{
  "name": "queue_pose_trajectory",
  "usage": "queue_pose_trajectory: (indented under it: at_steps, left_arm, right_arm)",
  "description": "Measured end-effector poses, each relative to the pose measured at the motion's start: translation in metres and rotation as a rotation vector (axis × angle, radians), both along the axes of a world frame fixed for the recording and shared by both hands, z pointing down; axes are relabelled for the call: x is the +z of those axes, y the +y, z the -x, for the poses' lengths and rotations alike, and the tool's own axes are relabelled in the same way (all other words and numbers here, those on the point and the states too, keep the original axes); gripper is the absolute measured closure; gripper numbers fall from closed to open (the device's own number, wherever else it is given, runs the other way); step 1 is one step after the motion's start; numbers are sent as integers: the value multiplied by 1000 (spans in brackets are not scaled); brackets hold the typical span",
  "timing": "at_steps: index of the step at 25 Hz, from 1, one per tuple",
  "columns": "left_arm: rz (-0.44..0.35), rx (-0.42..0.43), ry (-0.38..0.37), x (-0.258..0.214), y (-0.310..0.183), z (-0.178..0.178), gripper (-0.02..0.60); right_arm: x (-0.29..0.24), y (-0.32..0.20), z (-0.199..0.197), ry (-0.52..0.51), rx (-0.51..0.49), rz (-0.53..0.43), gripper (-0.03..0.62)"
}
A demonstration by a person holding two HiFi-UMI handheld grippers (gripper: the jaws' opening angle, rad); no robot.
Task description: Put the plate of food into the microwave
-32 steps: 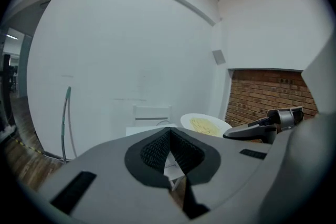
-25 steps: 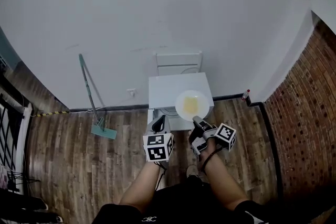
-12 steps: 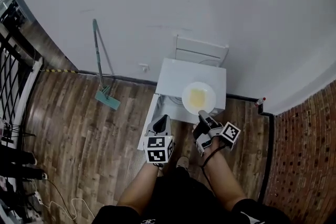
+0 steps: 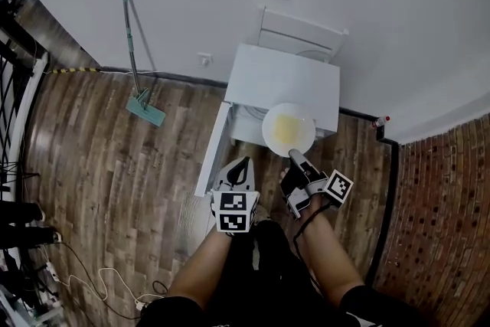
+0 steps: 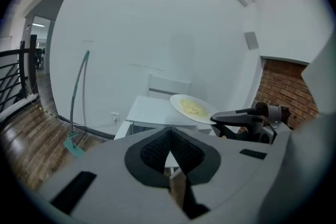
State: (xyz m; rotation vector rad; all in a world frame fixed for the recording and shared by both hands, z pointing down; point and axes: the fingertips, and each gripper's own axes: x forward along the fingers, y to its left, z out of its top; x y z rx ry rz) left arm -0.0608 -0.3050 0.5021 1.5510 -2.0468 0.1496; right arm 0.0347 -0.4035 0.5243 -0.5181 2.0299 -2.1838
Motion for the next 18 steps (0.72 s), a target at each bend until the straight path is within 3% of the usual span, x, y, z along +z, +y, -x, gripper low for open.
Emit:
queue_pose_trajectory:
  at_steps: [8, 18]
  left_arm:
    - [21, -66, 30, 81, 10, 1, 583]
    - [24, -107, 20, 161, -15, 25, 583]
  right_arm:
    - [86, 32, -19, 8, -76, 34, 569]
    - [202, 5, 20, 53, -121, 75, 569]
